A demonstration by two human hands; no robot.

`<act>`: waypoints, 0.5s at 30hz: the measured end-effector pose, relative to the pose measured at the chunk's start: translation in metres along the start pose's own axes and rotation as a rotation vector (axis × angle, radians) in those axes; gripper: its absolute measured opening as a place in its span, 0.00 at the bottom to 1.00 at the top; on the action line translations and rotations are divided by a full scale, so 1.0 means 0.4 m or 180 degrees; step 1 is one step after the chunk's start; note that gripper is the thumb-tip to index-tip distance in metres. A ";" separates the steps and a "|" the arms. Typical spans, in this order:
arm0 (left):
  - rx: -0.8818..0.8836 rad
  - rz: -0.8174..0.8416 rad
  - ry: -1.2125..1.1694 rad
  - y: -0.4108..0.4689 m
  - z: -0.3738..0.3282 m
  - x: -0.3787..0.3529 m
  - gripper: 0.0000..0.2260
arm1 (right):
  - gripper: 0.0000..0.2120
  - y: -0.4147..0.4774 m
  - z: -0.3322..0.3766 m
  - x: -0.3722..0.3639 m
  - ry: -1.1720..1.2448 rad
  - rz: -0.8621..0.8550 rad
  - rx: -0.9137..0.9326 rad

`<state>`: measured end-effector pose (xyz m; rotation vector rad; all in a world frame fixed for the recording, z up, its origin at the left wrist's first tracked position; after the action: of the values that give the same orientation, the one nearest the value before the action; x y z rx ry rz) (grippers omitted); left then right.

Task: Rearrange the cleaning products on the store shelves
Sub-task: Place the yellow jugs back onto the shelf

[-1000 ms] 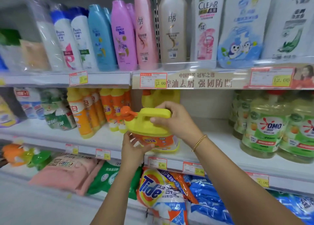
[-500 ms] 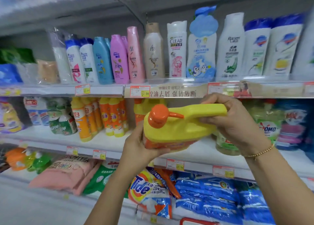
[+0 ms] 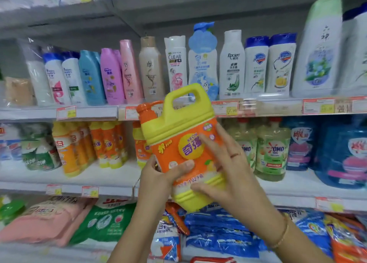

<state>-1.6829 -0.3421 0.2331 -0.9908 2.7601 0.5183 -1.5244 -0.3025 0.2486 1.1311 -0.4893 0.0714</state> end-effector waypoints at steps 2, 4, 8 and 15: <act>-0.0049 -0.0121 -0.0261 0.010 -0.016 0.003 0.27 | 0.47 -0.079 -0.007 -0.069 -0.0650 -0.0159 0.0417; -0.0049 -0.0152 -0.0432 0.017 -0.026 0.008 0.27 | 0.52 -0.104 -0.020 -0.127 -0.1101 -0.0542 0.0748; 0.0018 -0.0073 -0.0626 0.028 -0.032 0.033 0.29 | 0.39 -0.059 -0.021 -0.156 -0.0909 -0.1471 0.1161; -0.0003 0.0751 -0.1889 0.046 -0.054 0.045 0.38 | 0.27 0.001 0.034 -0.143 0.0258 -0.1574 0.0794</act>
<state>-1.7093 -0.3474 0.2532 -0.4119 2.3356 0.7107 -1.5801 -0.3037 0.2300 1.4606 -0.1193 -0.2578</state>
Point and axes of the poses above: each hand's wrist, its own y-axis towards the middle knuckle, its own x-axis out of the back of the hand, z = x × y, the point moved 3 cm from there along y, towards the middle knuckle, and after that the axes turned 12 degrees about -z, right-handed, at the moved point
